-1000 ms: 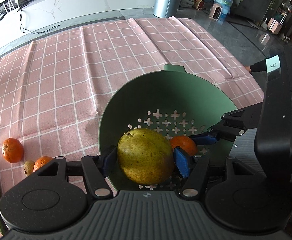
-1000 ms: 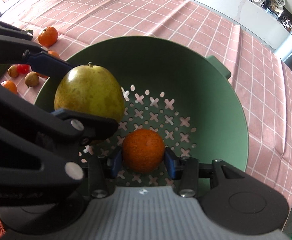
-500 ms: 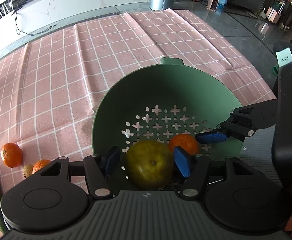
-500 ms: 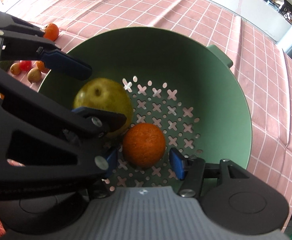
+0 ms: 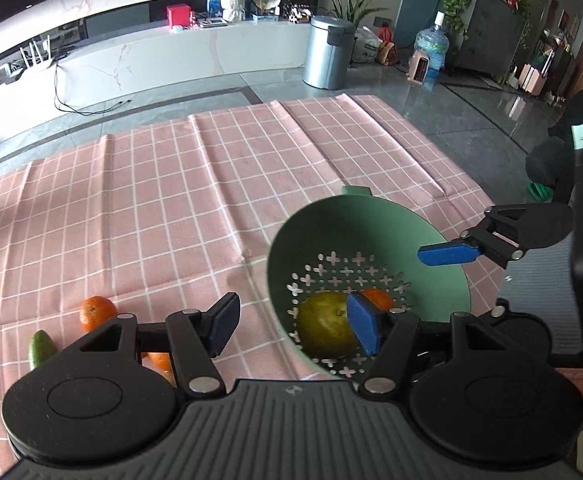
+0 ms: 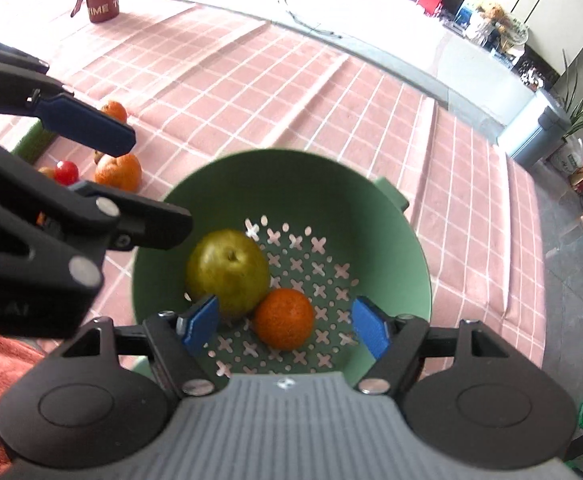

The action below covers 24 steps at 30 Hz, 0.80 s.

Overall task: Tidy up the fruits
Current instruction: 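Open both tools and lift them out of the colander back toward the fruits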

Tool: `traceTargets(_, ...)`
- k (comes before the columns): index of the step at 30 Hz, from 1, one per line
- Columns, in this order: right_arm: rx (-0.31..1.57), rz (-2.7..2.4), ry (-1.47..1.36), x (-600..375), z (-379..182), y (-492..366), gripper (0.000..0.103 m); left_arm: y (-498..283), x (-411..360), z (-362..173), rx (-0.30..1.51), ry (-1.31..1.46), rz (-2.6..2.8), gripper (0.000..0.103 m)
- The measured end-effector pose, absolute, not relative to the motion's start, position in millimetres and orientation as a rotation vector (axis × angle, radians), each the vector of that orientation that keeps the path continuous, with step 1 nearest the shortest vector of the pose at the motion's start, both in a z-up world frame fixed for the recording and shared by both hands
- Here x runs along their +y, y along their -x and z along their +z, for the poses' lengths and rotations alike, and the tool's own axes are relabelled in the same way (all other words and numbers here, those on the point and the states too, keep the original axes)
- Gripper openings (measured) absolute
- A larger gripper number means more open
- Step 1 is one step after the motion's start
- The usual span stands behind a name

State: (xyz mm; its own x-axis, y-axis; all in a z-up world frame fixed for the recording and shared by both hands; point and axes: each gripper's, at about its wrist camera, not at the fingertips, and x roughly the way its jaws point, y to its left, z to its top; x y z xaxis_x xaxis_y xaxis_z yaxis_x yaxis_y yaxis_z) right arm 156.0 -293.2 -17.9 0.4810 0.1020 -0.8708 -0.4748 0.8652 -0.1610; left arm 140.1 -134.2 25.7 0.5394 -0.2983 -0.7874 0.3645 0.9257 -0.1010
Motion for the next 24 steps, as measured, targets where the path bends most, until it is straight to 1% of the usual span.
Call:
traceTargets(4, 0.923, 0.398, 0.337, -271, 5, -135, 0.072, -133, -94, 34, 0.9, -0.059, -0.352, 0.072)
traceTargets(10, 0.827, 0.445, 0.175, -225, 18, -114, 0.072, -129, -37, 36, 0.885, 0.0, -0.254, 0.072)
traceTargets(11, 0.822, 0.449, 0.156, -219, 16, -113, 0.071, -129, -29, 35, 0.885, 0.019, -0.244, 0.072)
traceTargets(14, 0.823, 0.462, 0.083, -198, 5, -113, 0.061, -132, -4, 29, 0.882, 0.077, -0.201, 0.072)
traceTargets(18, 0.835, 0.426, 0.047, -175, -16, -122, 0.054, -135, 25, 12, 0.895, 0.134, -0.132, 0.072)
traceTargets(24, 0.86, 0.385, 0.02, -158, -43, -136, 0.052, -137, 57, -16, 0.912, 0.182, -0.055, 0.072)
